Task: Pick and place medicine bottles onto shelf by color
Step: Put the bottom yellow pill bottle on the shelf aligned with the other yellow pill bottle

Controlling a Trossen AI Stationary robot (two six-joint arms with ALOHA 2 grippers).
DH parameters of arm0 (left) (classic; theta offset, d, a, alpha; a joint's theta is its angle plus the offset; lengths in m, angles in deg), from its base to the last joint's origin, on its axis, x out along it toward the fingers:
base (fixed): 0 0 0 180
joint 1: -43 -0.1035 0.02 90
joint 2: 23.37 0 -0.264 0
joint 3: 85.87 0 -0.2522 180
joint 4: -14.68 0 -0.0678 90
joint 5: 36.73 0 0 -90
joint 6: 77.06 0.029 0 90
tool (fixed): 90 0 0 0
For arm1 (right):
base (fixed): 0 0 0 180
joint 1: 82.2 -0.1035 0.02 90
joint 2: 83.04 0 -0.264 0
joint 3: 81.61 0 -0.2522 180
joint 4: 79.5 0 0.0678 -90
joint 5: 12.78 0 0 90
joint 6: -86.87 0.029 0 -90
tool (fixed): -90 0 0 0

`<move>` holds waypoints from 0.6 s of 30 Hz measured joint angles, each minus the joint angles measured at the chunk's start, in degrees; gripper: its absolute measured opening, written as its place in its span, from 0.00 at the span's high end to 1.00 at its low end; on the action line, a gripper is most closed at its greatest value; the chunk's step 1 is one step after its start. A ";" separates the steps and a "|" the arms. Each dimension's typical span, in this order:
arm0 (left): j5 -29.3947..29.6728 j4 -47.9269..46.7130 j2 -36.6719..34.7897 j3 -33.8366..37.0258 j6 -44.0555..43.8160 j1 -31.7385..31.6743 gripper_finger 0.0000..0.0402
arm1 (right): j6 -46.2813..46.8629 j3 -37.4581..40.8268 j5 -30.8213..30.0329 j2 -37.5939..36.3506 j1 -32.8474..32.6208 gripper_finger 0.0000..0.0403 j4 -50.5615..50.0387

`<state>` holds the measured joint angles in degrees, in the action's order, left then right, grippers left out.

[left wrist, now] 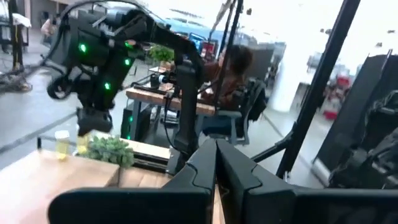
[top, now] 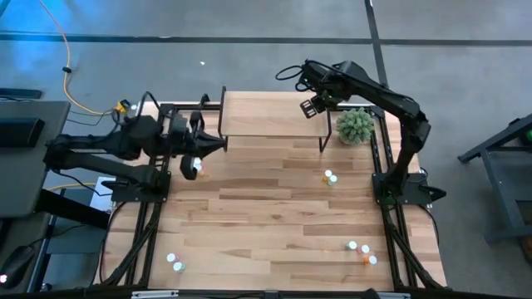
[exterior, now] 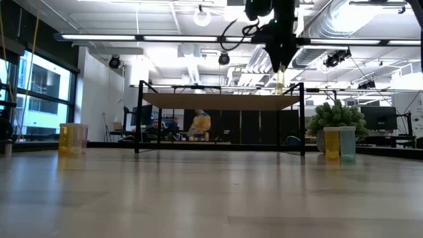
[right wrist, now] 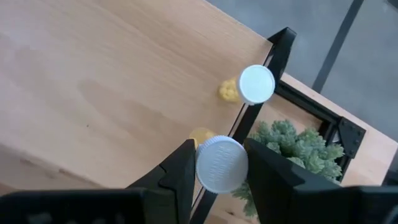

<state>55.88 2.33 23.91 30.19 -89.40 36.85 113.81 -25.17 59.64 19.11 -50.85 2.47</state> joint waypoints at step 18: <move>3.19 3.09 -1.85 4.51 0.90 -0.20 1.00 | 2.97 9.06 0.59 0.01 0.94 0.71 6.13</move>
<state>59.07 5.42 22.06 34.70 -88.50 36.65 116.78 -16.11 60.22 19.12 -49.91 8.59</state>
